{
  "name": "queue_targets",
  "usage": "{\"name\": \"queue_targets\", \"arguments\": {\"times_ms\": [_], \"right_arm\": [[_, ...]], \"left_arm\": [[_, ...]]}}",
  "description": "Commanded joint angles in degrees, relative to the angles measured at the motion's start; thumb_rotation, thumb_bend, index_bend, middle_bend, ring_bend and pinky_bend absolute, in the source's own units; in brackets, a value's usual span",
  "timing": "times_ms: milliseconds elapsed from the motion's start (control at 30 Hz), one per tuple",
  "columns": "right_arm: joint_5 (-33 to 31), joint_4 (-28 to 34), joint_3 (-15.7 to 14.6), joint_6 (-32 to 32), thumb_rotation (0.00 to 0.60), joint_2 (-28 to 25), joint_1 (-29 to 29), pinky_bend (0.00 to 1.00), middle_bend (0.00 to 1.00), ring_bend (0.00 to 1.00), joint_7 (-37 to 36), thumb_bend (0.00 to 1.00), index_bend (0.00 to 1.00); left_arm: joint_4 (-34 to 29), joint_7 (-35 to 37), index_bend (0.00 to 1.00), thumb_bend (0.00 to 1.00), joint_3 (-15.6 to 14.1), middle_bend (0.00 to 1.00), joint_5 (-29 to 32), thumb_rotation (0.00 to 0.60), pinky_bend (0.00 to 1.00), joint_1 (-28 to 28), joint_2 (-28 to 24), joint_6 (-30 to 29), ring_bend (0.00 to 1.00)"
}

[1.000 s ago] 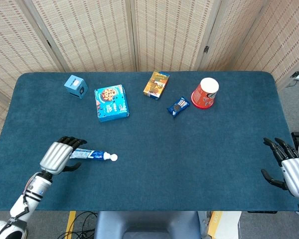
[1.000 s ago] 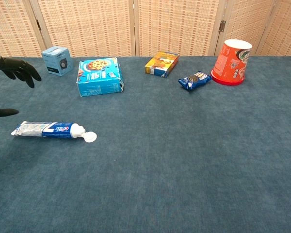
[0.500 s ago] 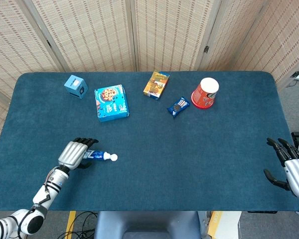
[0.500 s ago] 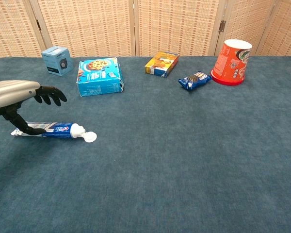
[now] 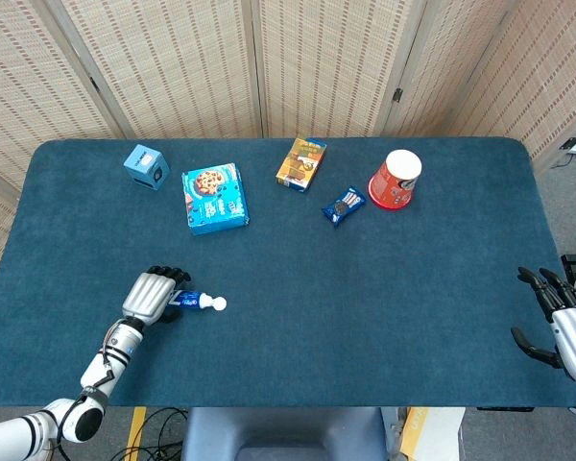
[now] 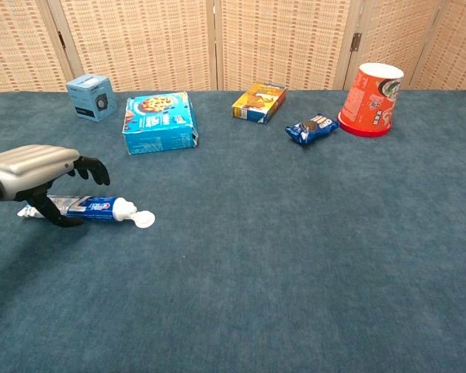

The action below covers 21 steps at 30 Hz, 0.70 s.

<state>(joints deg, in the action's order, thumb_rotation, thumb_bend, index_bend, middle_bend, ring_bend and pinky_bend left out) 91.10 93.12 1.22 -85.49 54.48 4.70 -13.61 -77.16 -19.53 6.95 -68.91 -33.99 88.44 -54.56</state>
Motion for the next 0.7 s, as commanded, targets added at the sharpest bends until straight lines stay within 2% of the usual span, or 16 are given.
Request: {"name": "queue_targets", "arguments": {"times_ms": [33,367,700], "right_arm": [[-0.3,-0.1,0.0,0.2,0.6,0.0,-0.1,0.16,0.21,0.08,-0.1,0.37,0.07],[-0.6,-0.3,0.0,0.4,0.6,0.2,-0.2,0.16,0.21,0.08,-0.1,0.37,0.07],[-0.8,0.0,0.0,0.6,0.6,0.2,-0.2,0.16,0.21,0.08,0.2,0.37,0.07]], "left_arm": [[1.1,1.1,0.35,0.27,-0.1,0.35,-0.2,0.6,0.27,-0.2,0.5,0.0,0.27],[3.5,2.2,0.37,0.27,-0.6,0.38,0.2,0.6,0.27,-0.9,1.0,1.4,0.27],[4.7,3.4,0.42,0.32,-1.1,0.43,-0.1,0.6,0.27,-0.8,1.1,1.4,0.32]]}}
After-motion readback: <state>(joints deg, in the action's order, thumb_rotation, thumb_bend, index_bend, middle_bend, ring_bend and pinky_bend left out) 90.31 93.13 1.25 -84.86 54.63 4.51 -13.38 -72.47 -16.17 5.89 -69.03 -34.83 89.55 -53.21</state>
